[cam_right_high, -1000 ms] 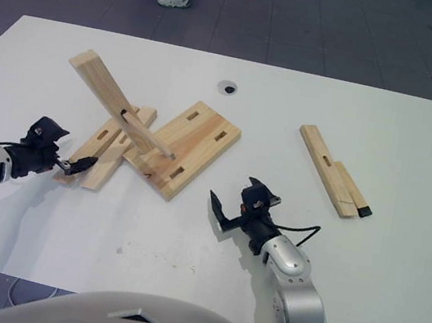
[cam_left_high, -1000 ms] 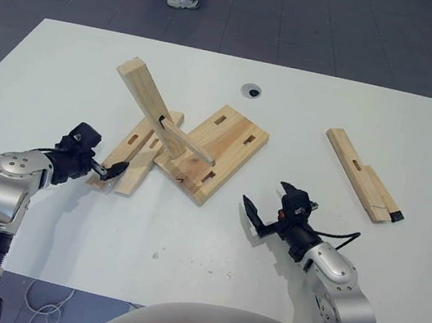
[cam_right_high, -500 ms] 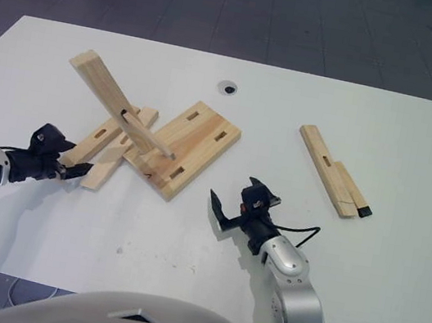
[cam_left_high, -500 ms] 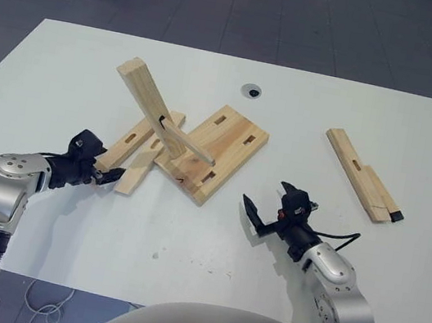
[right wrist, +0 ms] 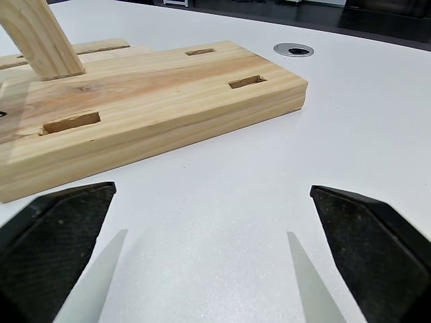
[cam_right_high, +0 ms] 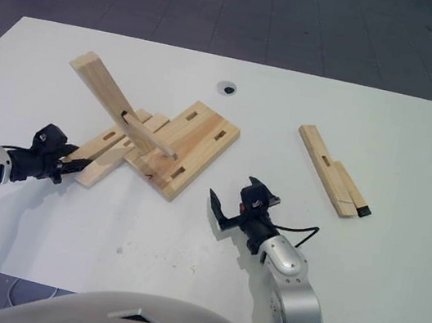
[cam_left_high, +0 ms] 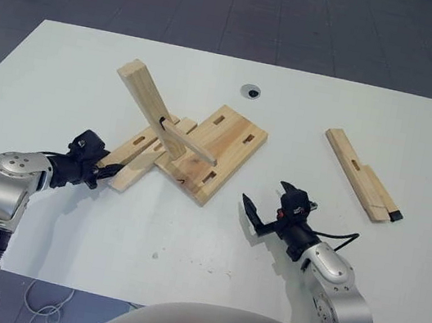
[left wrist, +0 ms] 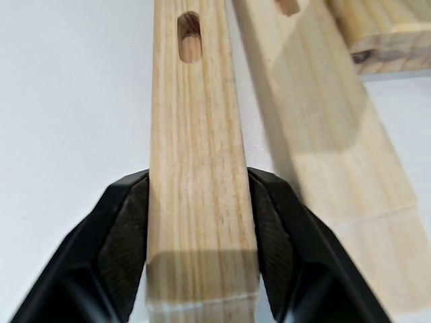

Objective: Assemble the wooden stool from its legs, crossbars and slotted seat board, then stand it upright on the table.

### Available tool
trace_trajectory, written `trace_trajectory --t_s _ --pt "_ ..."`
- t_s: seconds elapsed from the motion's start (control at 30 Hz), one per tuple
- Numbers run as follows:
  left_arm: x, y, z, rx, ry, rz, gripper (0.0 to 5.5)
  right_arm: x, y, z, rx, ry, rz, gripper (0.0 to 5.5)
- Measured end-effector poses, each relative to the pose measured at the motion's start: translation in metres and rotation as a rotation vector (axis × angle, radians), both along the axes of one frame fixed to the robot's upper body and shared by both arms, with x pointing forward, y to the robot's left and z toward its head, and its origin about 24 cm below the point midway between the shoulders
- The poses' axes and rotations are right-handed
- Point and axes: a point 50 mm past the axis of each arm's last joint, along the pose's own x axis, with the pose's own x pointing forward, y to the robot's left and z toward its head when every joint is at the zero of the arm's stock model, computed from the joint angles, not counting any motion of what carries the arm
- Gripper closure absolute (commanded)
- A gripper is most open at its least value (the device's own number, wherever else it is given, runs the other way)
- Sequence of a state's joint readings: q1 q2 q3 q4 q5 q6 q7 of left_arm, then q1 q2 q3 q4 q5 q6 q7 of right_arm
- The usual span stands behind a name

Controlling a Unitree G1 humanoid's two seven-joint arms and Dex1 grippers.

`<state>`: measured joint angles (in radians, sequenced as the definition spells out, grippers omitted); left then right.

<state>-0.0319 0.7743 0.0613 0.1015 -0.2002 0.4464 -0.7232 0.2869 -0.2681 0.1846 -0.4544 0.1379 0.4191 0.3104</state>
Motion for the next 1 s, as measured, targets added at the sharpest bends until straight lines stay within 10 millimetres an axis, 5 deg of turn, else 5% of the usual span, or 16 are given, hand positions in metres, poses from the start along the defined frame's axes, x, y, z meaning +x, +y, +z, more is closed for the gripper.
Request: trace_trajectory --t_s 0.1,0.17,0.27,0.37,0.47,0.6,0.77,1.0 --pt "0.017 0.008 0.004 0.046 -0.133 0.199 3.41 0.008 -0.004 0.006 -0.003 -0.035 -0.023 0.1" --pt "0.037 0.004 0.025 0.012 -0.281 0.288 3.41 0.021 -0.012 0.018 0.019 -0.086 -0.065 0.1" --pt "0.071 -0.017 0.096 -0.081 -0.601 0.287 3.41 0.049 -0.028 0.054 0.177 -0.18 -0.155 0.1" --pt "0.082 -0.045 0.168 -0.166 -0.865 0.162 3.41 0.07 -0.034 0.104 0.419 -0.297 -0.156 0.1" --pt "0.079 -0.067 0.199 -0.21 -0.959 0.019 3.41 0.077 -0.032 0.139 0.655 -0.343 -0.101 0.1" --pt "0.074 -0.092 0.206 -0.223 -0.948 -0.173 3.41 0.078 -0.022 0.177 0.941 -0.357 0.018 0.1" --pt "0.045 -0.148 0.207 -0.321 -0.835 -0.642 3.41 0.066 -0.009 0.225 1.185 -0.343 0.21 0.1" --pt "0.034 -0.159 0.206 -0.326 -0.775 -0.767 3.41 0.063 -0.006 0.228 1.158 -0.297 0.204 0.3"
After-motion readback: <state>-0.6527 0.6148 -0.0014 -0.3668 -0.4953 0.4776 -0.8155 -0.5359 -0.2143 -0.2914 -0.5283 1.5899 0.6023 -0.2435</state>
